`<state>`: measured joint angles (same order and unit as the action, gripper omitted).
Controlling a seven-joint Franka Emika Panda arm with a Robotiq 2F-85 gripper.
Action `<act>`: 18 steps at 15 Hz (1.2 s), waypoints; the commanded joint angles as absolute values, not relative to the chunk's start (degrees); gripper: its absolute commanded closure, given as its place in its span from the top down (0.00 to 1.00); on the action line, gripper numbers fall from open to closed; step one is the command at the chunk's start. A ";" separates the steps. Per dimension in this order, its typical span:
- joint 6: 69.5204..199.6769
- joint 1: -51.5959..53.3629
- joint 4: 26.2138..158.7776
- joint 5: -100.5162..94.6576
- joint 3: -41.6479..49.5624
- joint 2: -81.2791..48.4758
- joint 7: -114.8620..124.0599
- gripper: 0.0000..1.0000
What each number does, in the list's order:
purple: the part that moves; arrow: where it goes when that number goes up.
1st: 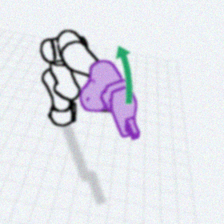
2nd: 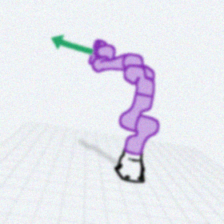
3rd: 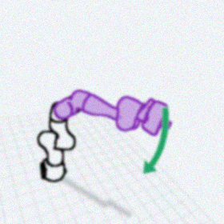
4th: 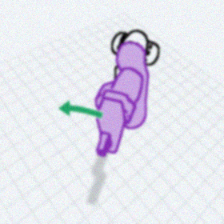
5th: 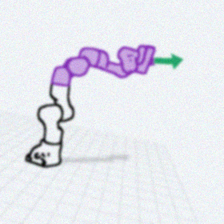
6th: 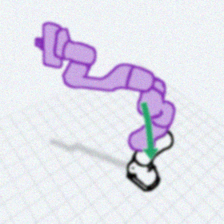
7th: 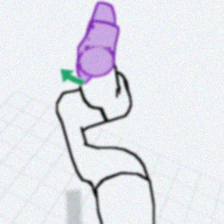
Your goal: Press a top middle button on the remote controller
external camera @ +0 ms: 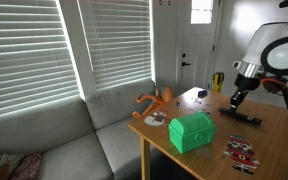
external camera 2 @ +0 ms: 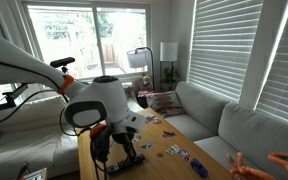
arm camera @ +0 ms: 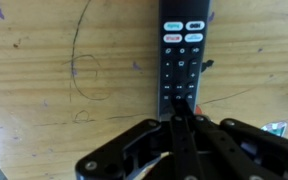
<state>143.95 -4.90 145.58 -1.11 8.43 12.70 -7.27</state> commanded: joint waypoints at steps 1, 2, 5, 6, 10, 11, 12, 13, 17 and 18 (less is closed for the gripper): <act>145.27 -4.64 145.36 0.75 8.51 11.95 -9.11 0.00; 145.24 -4.61 145.34 0.91 8.51 11.90 -9.23 0.00; 145.19 -4.52 145.30 1.23 8.47 11.78 -9.49 0.00; 145.17 -4.54 145.30 1.21 8.44 11.74 -9.47 0.00; 145.39 -4.65 145.28 1.05 8.38 11.49 -9.60 0.00; 145.49 -4.68 145.28 0.94 8.36 11.47 -9.59 0.00; 145.53 -4.67 145.27 0.95 8.36 11.48 -9.65 0.00; 145.57 -4.68 145.27 0.90 8.34 11.47 -9.66 0.00; 145.23 -4.48 145.33 1.02 8.19 11.28 -9.84 0.00; 145.24 -4.46 145.32 1.02 8.13 11.20 -9.84 0.00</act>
